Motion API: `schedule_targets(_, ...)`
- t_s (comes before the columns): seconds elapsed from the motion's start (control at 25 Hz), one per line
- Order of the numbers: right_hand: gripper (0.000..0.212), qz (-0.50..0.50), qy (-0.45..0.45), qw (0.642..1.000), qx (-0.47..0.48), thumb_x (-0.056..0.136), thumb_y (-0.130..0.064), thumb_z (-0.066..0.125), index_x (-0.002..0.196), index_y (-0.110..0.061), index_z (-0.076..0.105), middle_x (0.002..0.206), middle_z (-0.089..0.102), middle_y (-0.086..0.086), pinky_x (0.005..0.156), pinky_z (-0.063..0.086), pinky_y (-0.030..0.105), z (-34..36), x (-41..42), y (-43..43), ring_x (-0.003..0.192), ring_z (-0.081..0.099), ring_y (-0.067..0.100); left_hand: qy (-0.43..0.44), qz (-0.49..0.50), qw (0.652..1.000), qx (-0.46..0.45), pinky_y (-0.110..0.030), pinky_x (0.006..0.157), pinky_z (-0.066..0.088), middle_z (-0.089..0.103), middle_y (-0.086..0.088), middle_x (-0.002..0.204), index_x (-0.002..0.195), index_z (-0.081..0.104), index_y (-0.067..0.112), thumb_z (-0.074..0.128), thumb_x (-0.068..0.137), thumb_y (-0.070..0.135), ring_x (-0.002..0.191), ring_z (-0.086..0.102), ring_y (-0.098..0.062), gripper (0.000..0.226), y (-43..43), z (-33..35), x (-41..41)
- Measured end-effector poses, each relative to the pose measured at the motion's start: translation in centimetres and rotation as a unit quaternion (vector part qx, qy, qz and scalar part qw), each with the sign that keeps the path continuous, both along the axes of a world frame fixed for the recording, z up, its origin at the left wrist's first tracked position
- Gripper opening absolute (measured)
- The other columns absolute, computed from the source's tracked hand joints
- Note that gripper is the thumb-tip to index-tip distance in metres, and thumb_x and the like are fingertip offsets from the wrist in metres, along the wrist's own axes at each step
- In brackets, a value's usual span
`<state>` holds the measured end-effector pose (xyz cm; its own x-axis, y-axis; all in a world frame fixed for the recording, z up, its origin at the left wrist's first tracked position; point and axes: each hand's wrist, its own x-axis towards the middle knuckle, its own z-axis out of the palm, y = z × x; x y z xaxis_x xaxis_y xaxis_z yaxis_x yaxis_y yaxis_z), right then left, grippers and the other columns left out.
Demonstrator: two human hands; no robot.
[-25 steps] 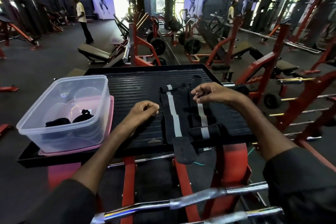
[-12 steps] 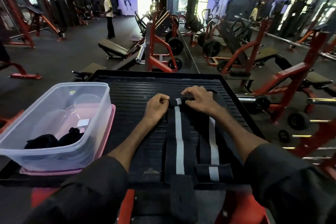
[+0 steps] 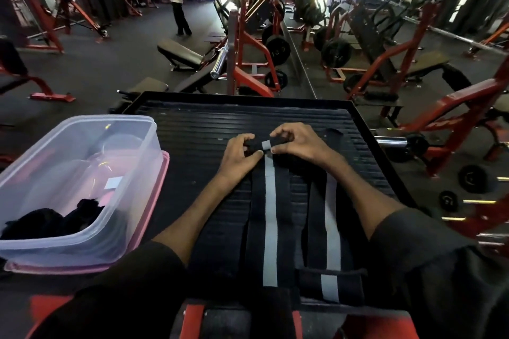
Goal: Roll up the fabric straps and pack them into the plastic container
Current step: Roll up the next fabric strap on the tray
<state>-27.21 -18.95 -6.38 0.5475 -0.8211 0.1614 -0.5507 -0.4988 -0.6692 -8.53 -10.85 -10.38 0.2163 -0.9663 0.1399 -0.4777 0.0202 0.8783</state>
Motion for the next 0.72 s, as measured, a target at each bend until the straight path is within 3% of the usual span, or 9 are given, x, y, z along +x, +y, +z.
schedule_targets(0.08, 0.024, 0.024, -0.078, 0.996, 0.022, 0.079, -0.021, 0.086, 0.102, -0.016, 0.078, 0.070, 0.064, -0.010, 0.065, 0.045, 0.022, 0.3, -0.2, 0.4, 0.063, 0.058, 0.003, 0.018, -0.026, 0.999, 0.011, -0.035, 0.103, 0.048, 0.060, 0.002, 0.128, 0.127, 0.058, 0.027, 0.073, 0.080, 0.034, 0.117, 0.059, -0.015, 0.050, -0.2, -0.3, 0.2)
schedule_targets(0.16, 0.021, 0.030, -0.134, 0.990, 0.032, 0.080, -0.021, 0.085, 0.100, -0.016, 0.079, 0.069, 0.065, -0.010, 0.064, 0.045, 0.022, 0.6, -0.3, 1.0, 0.064, 0.058, 0.004, 0.060, -0.051, 0.997, 0.018, -0.031, 0.101, 0.047, 0.065, 0.007, 0.120, 0.120, 0.060, 0.031, 0.072, 0.083, 0.031, 0.116, 0.060, -0.012, 0.039, 0.0, -0.1, 0.3)
schedule_targets(0.28, 0.023, 0.024, -0.191, 0.980, 0.051, 0.082, -0.012, 0.083, 0.104, -0.006, 0.077, 0.063, 0.062, -0.016, 0.063, 0.043, 0.014, 1.0, -0.7, 1.9, 0.060, 0.056, -0.003, 0.159, -0.068, 0.985, -0.020, -0.018, 0.090, 0.050, 0.069, 0.003, 0.114, 0.122, 0.063, 0.016, 0.068, 0.092, 0.010, 0.105, 0.064, -0.006, 0.031, 0.4, 0.7, 0.2)
schedule_targets(0.4, 0.025, 0.018, -0.242, 0.968, 0.067, 0.082, -0.008, 0.083, 0.106, -0.002, 0.076, 0.069, 0.065, -0.007, 0.061, 0.046, 0.015, 1.8, -0.9, 2.7, 0.060, 0.059, -0.001, 0.246, -0.046, 0.967, -0.040, -0.010, 0.073, 0.051, 0.071, 0.004, 0.099, 0.120, 0.063, 0.010, 0.067, 0.093, 0.005, 0.092, 0.067, -0.008, 0.027, 1.0, 2.2, -0.5)
schedule_targets(0.52, 0.025, 0.006, -0.282, 0.958, 0.046, 0.083, -0.004, 0.081, 0.106, 0.002, 0.075, 0.068, 0.061, -0.007, 0.061, 0.046, 0.014, 3.4, -1.2, 3.5, 0.061, 0.057, -0.001, 0.241, -0.084, 0.967, -0.004, -0.013, 0.073, 0.054, 0.072, -0.003, 0.103, 0.117, 0.062, 0.013, 0.065, 0.096, 0.011, 0.090, 0.070, -0.008, 0.022, 2.1, 2.9, -1.1)
schedule_targets(0.64, 0.022, -0.004, -0.328, 0.944, 0.012, 0.084, -0.001, 0.079, 0.106, 0.003, 0.075, 0.070, 0.056, -0.003, 0.066, 0.046, 0.011, 5.1, -1.4, 4.6, 0.064, 0.057, -0.001, 0.201, -0.157, 0.966, 0.039, -0.031, 0.090, 0.058, 0.076, -0.009, 0.111, 0.113, 0.070, 0.006, 0.064, 0.098, 0.025, 0.103, 0.073, -0.022, 0.025, 3.7, 2.9, -1.3)
schedule_targets(0.72, 0.020, -0.006, -0.345, 0.939, -0.007, 0.084, -0.003, 0.080, 0.104, -0.002, 0.075, 0.074, 0.057, 0.000, 0.069, 0.047, 0.013, 6.1, -1.4, 5.4, 0.069, 0.058, 0.003, 0.192, -0.184, 0.963, 0.048, -0.030, 0.088, 0.059, 0.077, -0.009, 0.108, 0.108, 0.071, 0.005, 0.063, 0.098, 0.030, 0.103, 0.073, -0.023, 0.027, 5.0, 3.6, -1.4)
